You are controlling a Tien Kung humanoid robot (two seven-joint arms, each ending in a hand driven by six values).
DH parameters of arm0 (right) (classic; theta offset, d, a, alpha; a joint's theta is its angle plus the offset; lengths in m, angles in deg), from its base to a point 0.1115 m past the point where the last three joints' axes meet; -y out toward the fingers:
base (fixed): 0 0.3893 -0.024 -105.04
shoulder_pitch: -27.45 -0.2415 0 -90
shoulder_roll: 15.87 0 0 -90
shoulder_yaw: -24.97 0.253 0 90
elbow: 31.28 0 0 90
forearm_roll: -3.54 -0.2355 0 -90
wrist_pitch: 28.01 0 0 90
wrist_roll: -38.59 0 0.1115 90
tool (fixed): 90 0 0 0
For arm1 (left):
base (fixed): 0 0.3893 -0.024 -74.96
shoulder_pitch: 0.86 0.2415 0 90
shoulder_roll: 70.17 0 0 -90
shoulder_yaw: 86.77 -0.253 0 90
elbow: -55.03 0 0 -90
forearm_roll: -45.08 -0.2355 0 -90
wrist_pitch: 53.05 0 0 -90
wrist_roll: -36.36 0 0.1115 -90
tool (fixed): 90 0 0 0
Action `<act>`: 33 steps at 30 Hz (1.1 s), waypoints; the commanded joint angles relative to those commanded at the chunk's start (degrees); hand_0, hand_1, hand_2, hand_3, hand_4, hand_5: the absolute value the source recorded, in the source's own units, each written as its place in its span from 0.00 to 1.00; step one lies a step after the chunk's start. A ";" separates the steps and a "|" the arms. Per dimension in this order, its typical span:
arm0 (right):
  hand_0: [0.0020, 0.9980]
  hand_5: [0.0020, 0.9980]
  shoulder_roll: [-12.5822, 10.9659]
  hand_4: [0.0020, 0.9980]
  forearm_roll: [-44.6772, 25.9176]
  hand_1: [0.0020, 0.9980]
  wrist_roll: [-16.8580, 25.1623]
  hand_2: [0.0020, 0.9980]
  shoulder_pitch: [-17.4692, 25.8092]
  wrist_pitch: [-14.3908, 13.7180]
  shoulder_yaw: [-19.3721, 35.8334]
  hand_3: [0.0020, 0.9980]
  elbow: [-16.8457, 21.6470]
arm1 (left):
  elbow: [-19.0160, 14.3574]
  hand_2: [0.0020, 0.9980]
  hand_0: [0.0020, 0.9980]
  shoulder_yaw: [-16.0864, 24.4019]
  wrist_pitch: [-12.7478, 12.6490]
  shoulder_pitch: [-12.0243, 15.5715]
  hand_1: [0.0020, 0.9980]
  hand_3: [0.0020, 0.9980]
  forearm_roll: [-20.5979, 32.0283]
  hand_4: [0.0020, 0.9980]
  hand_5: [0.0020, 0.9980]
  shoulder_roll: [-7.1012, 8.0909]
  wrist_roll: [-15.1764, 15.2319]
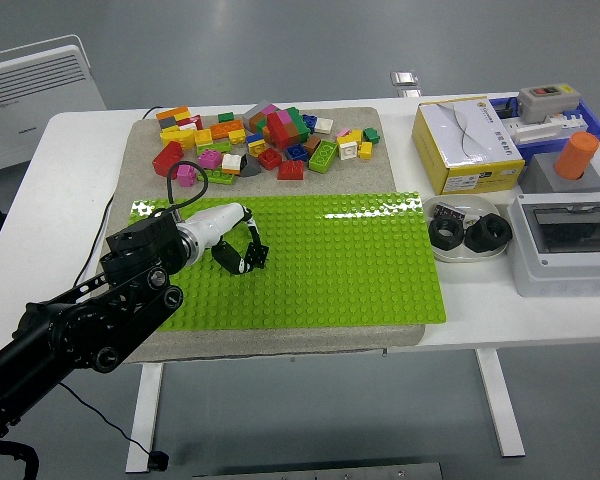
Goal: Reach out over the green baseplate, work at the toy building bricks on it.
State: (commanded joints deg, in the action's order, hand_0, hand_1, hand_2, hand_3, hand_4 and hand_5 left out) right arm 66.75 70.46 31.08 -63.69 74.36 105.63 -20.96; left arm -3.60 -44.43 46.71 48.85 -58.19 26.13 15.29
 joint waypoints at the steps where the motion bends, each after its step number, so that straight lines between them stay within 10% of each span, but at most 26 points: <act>1: 0.70 1.00 0.01 0.83 -0.03 0.69 0.00 0.83 0.01 -0.01 -0.03 0.86 0.00 | 0.03 1.00 1.00 0.05 -0.08 0.00 1.00 0.52 -0.05 0.51 0.00 -0.02 0.03; 33: 0.70 1.00 0.09 0.83 -0.97 0.69 0.03 0.82 0.35 -0.13 -0.50 0.86 0.00 | 0.00 1.00 1.00 0.71 1.16 0.19 1.00 0.58 -0.57 0.51 0.00 0.06 0.89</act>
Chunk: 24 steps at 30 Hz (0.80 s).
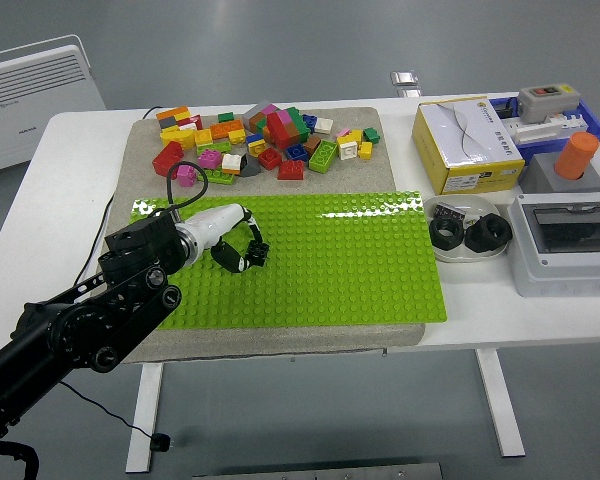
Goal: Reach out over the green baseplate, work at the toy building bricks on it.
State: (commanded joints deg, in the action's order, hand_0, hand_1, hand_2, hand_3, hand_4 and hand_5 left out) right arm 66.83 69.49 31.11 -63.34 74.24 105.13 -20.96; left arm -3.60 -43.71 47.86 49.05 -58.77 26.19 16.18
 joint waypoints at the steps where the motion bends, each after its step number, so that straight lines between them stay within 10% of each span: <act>1: 0.70 1.00 0.00 0.83 -0.04 0.69 0.00 0.82 0.00 -0.01 -0.03 0.86 0.00 | -0.05 1.00 1.00 0.05 0.07 0.01 1.00 0.58 -0.04 0.51 0.00 0.01 -0.01; 14: 0.69 1.00 -0.13 0.84 -0.66 0.69 0.10 0.82 0.22 -0.10 -0.33 0.86 0.00 | -4.50 1.00 1.00 2.91 5.56 1.22 1.00 0.60 -1.95 0.53 0.00 1.21 -1.89; 24: 0.69 1.00 0.13 0.84 -0.72 0.69 0.08 0.82 0.23 -0.13 -0.30 0.86 0.00 | -2.17 1.00 1.00 3.07 3.47 1.25 1.00 0.60 -1.71 0.53 0.00 0.51 -1.37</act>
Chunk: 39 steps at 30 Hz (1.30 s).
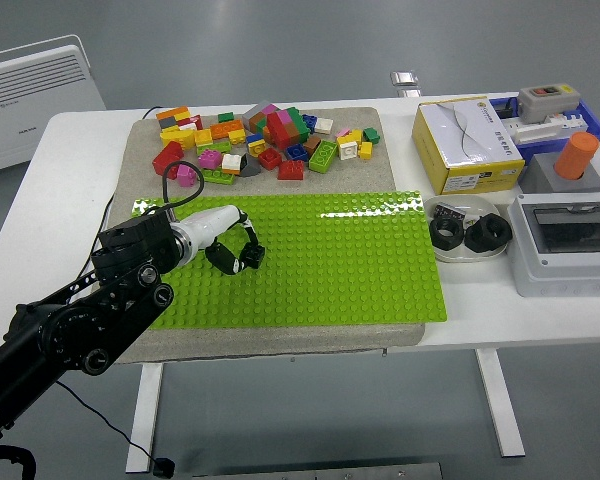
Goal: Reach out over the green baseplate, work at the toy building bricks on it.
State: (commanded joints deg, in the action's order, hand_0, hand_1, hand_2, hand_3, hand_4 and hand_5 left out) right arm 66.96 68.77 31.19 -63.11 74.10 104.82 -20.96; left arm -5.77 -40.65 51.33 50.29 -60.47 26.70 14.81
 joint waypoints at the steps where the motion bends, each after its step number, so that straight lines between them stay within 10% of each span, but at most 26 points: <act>1: 0.69 1.00 0.02 0.84 0.01 0.69 -0.01 0.82 0.00 0.00 0.01 0.86 0.00 | 0.21 1.00 1.00 0.03 -0.34 0.01 1.00 0.60 0.03 0.53 0.00 -0.07 0.10; 26: 0.69 1.00 0.25 0.84 -0.72 0.69 0.01 0.82 0.07 -0.09 -0.83 0.86 0.00 | 4.07 1.00 1.00 2.72 -4.45 0.77 1.00 0.60 -1.13 0.55 0.00 -1.44 1.06; 27: 0.69 1.00 0.25 0.84 -0.74 0.69 0.02 0.82 0.08 -0.09 -0.85 0.86 0.00 | 4.08 1.00 1.00 2.76 -4.46 0.76 1.00 0.73 -1.17 0.62 0.00 -1.42 1.07; 39: 0.69 1.00 0.27 0.84 -0.83 0.69 0.10 0.82 0.08 -0.16 -0.89 0.86 0.00 | 4.06 1.00 1.00 2.82 -3.54 0.82 1.00 0.81 -1.21 0.66 0.00 -1.33 1.17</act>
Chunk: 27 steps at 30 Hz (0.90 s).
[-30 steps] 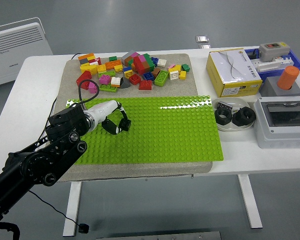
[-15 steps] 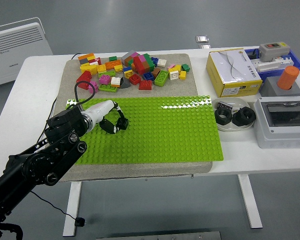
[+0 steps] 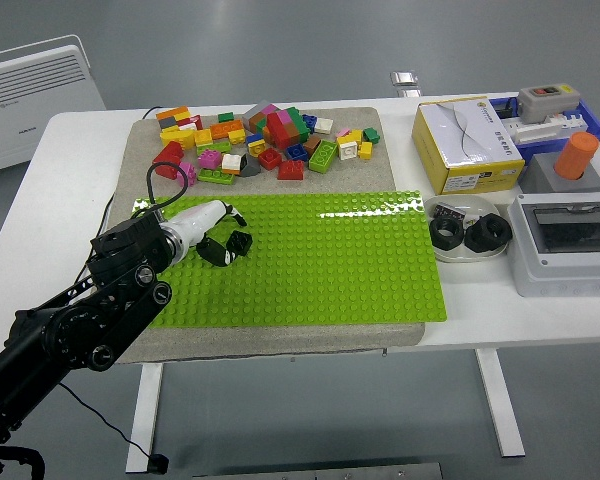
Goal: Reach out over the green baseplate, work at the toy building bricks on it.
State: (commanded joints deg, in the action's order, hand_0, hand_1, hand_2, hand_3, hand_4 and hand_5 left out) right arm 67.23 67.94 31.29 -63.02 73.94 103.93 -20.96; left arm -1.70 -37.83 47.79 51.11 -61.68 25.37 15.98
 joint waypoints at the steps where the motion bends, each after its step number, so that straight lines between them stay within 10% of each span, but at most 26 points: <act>1: 0.69 1.00 0.01 0.84 0.03 0.69 0.00 0.82 0.00 0.00 0.04 0.86 0.00 | -0.01 1.00 1.00 0.00 0.05 0.01 1.00 0.81 0.00 0.66 0.00 0.01 0.02; 27: 0.70 1.00 -0.26 0.85 -0.05 0.69 0.16 0.82 0.10 -0.03 -0.12 0.86 0.00 | -10.06 1.00 1.00 0.91 4.05 3.38 1.00 0.80 -4.59 0.79 0.00 4.63 -0.91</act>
State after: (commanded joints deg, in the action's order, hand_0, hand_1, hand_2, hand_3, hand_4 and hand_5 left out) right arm 66.97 67.89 31.45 -62.93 73.90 103.81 -20.96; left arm -11.76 -36.92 51.84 54.48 -66.28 30.01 15.07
